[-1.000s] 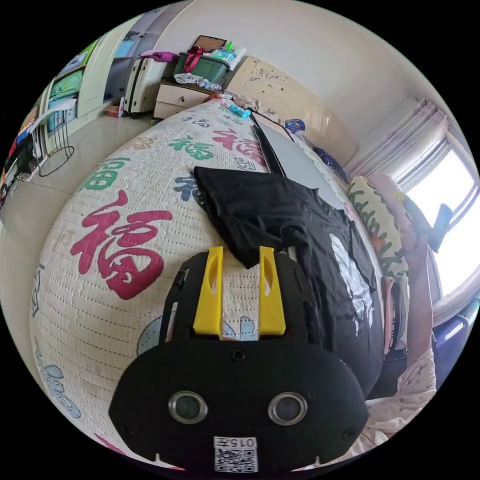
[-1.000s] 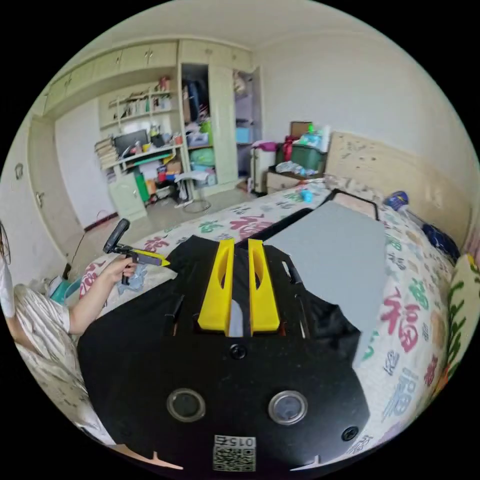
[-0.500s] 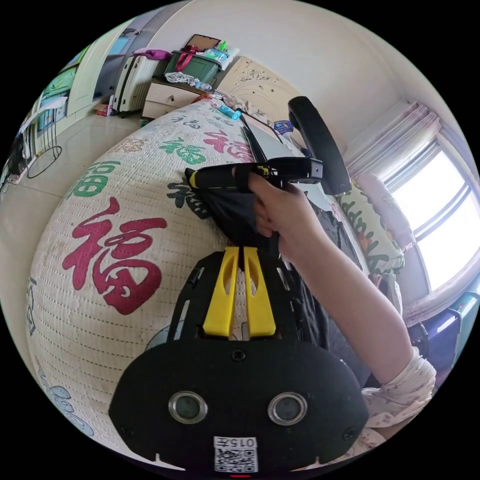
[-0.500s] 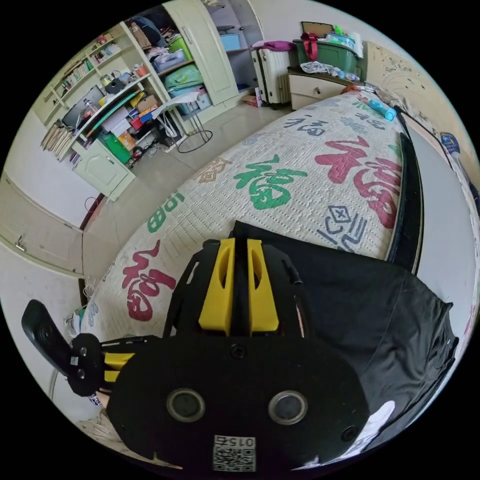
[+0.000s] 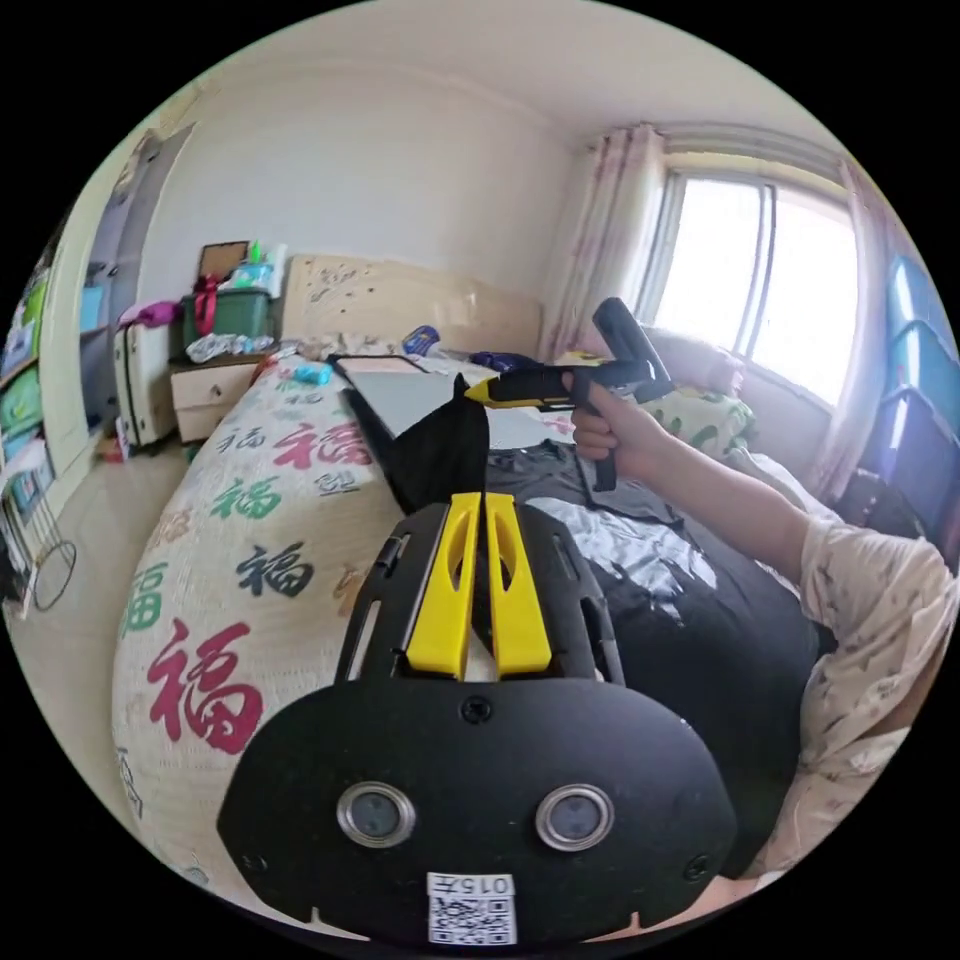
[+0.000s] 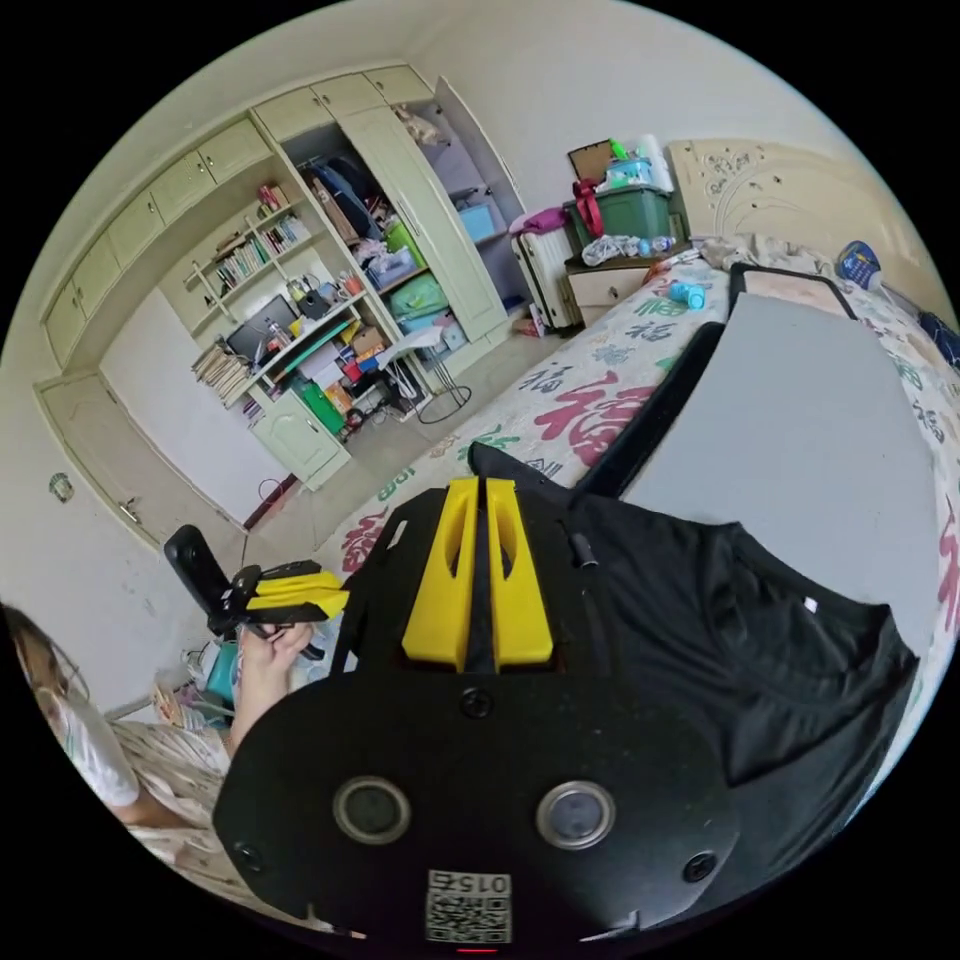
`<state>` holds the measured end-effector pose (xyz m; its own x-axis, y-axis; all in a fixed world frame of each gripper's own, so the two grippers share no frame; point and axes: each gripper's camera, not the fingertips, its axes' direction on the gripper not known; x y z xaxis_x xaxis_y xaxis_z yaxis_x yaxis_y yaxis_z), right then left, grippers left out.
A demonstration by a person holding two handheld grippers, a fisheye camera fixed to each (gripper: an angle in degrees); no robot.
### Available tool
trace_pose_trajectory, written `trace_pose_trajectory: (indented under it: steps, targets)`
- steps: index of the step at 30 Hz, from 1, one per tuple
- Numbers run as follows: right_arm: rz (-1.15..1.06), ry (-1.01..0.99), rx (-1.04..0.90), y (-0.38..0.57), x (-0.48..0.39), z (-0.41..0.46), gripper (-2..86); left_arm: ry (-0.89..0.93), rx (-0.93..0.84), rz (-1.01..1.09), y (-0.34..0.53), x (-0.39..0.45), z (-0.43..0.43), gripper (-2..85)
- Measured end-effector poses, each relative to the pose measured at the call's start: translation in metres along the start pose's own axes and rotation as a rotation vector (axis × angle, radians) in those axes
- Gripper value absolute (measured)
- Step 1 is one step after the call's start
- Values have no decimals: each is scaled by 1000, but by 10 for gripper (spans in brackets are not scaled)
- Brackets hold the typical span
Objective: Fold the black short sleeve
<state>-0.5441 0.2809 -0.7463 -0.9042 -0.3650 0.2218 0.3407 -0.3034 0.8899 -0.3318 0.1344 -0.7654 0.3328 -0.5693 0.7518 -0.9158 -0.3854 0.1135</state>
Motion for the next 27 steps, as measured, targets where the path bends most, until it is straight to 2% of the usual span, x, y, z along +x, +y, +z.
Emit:
trace_pose_trajectory:
  steps: [6, 9, 13, 14, 17, 20, 22, 24, 27]
  targets:
    - [43, 64, 75, 149, 50, -118, 5, 187, -85, 256, -10, 65, 37, -3]
    - [41, 127, 5, 205, 66, -136, 6, 246, -163, 325, -12, 88, 55, 1]
    - [101, 171, 31, 258, 91, -164, 13, 290, -317, 420, -11, 112, 75, 23]
    - [138, 162, 67, 277, 101, -177, 17, 271, -355, 431, -10, 114, 76, 42]
    - [184, 73, 110, 308, 117, -216, 44, 138, -320, 339, -13, 101, 68, 66]
    - [85, 86, 153, 335, 93, -246, 61, 1, -328, 250, -13, 91, 73, 92]
    - [-60, 109, 98, 347, 60, -247, 69, -30, -364, 238, -14, 94, 79, 98]
    - [-255, 100, -60, 365, 9, -228, 85, -106, -394, 277, -14, 107, 85, 95]
    - [-428, 94, -266, 398, -49, -199, 106, -241, -400, 347, -13, 127, 89, 83]
